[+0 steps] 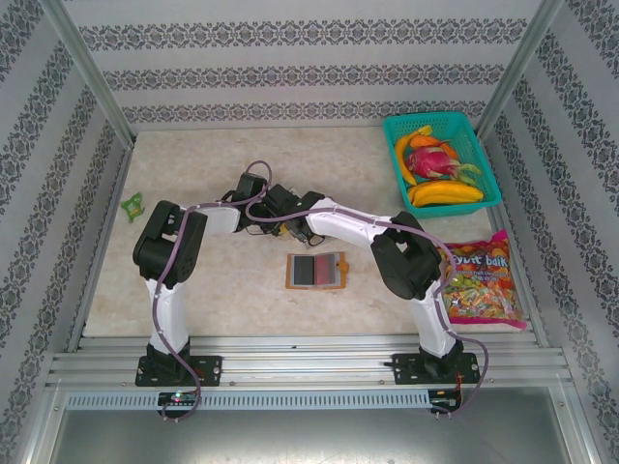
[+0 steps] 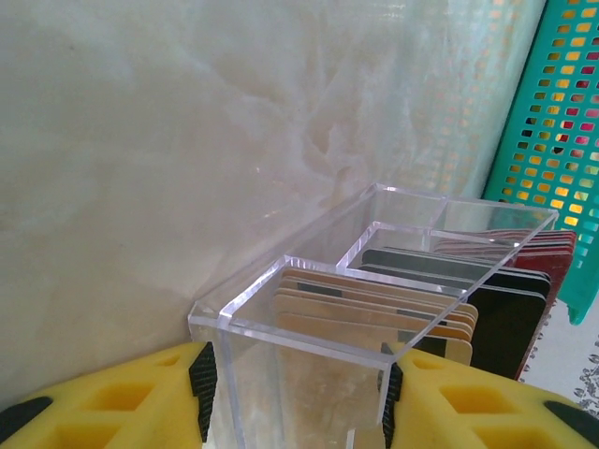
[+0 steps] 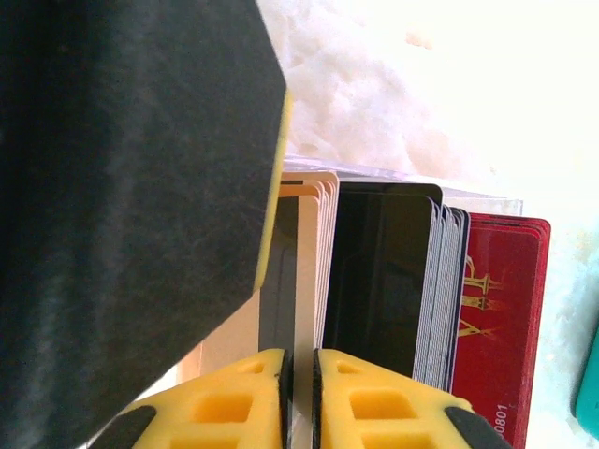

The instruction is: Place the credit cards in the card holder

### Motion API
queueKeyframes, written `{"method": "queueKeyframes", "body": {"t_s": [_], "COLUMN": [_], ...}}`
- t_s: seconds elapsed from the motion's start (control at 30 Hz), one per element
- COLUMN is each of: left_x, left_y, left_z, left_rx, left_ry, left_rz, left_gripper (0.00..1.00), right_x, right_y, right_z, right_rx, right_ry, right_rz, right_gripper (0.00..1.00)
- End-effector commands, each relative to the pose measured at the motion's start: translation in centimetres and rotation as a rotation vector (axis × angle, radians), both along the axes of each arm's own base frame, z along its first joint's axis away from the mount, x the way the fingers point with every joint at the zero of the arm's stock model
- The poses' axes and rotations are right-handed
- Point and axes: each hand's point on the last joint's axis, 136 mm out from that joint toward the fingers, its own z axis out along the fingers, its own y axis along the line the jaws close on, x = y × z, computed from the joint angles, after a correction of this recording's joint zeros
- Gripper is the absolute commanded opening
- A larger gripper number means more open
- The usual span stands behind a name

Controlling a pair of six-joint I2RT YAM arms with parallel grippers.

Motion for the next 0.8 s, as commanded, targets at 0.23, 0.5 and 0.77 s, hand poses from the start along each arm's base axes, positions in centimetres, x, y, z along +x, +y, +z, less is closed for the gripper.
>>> {"method": "queueKeyframes", "body": {"t_s": [0.23,0.5,0.77], "left_x": [-0.5,-0.8,-1.3], "left_y": [1.1,1.5,2.1], "left_z": [1.8,2.7,3.8], "left_rx": [0.054,0.069,0.082], "left_ry": [-0.054,-0.072,-0.095], "left_rz": [0.006,0.016,0.028], "left_gripper": [0.52,0.52,0.53], "right_x": [-0.2,-0.6,-1.8], "right_y": [-0.8,-0.8,0.3], "right_z": [1.9,2.8,5.4], "right_rx": [-0.017,0.012,0.190], "right_ry": [-0.039,-0.040,0.001], "right_rz": [-0.004,0.003,-0.023], "right_gripper": [0.07,0.00,0.00]}}
